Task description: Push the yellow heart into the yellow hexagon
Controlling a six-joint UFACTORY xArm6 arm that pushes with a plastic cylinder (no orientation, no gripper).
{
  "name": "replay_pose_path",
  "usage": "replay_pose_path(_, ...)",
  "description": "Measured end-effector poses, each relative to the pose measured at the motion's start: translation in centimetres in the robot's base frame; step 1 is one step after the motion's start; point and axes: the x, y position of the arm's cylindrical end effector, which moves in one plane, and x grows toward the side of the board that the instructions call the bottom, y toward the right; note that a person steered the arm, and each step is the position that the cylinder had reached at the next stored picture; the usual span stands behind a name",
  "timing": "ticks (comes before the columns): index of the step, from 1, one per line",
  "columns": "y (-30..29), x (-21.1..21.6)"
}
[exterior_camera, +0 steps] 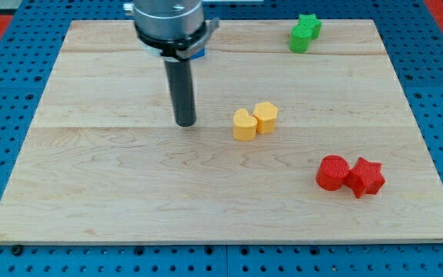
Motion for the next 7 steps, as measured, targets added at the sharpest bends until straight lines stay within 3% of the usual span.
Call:
replay_pose_path(1, 3.2, 2.6)
replay_pose_path(4, 14.0, 1.0)
replay_pose_path(5, 10.8, 1.7)
replay_pose_path(6, 2.9, 2.0)
replay_pose_path(7, 3.6, 1.7)
